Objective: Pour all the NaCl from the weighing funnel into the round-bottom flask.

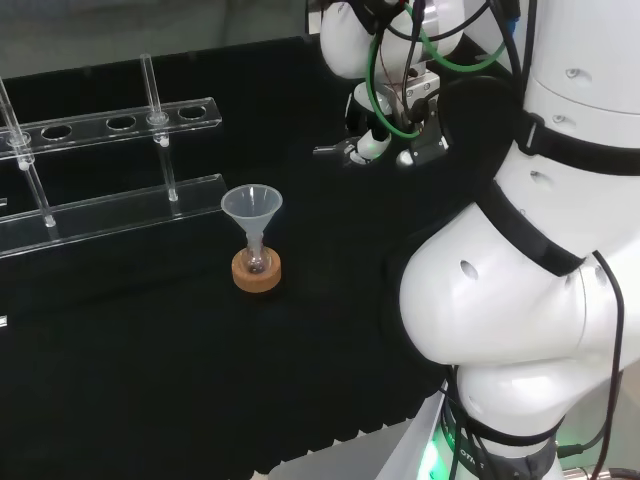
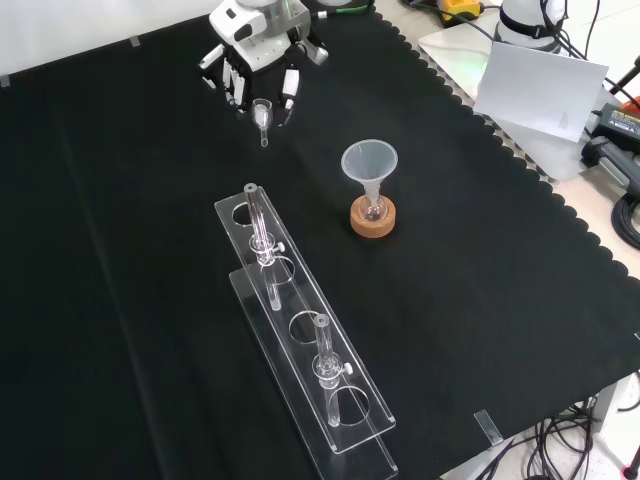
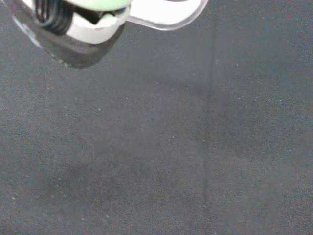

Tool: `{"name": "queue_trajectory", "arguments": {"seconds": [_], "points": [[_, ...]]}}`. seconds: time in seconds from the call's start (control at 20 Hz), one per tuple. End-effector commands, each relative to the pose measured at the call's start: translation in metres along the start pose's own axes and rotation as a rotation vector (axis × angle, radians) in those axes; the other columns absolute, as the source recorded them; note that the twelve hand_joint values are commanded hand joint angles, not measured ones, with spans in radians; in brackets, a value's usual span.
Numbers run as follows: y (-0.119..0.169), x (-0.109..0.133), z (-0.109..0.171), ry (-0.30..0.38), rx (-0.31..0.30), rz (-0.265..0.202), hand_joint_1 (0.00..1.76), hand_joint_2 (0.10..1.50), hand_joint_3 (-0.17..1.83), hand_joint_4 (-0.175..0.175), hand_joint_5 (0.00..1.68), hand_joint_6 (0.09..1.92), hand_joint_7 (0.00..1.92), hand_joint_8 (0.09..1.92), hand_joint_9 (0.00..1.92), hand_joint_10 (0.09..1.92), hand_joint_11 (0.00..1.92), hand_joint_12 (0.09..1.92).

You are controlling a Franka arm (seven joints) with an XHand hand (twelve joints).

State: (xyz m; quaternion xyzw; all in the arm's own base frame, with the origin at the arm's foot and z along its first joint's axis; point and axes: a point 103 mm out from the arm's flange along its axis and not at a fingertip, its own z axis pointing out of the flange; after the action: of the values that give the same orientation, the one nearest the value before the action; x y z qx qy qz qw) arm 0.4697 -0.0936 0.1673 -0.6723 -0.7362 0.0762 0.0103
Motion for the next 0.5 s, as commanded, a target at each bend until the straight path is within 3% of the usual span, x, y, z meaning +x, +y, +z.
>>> {"name": "queue_trajectory", "arguments": {"seconds": [0.05,0.35,0.5], "points": [[0.000,0.006,-0.008,0.010,-0.011,0.010,1.10,0.86,0.22,0.175,1.33,0.43,1.58,0.16,1.17,0.15,0.19,1.53],[-0.002,0.002,-0.020,0.020,-0.035,0.021,1.10,0.86,0.22,0.175,1.33,0.43,1.58,0.15,1.17,0.15,0.19,1.53],[-0.008,-0.012,-0.032,0.010,-0.042,0.006,1.10,0.86,0.22,0.175,1.33,0.43,1.58,0.15,1.17,0.15,0.19,1.53]]}}
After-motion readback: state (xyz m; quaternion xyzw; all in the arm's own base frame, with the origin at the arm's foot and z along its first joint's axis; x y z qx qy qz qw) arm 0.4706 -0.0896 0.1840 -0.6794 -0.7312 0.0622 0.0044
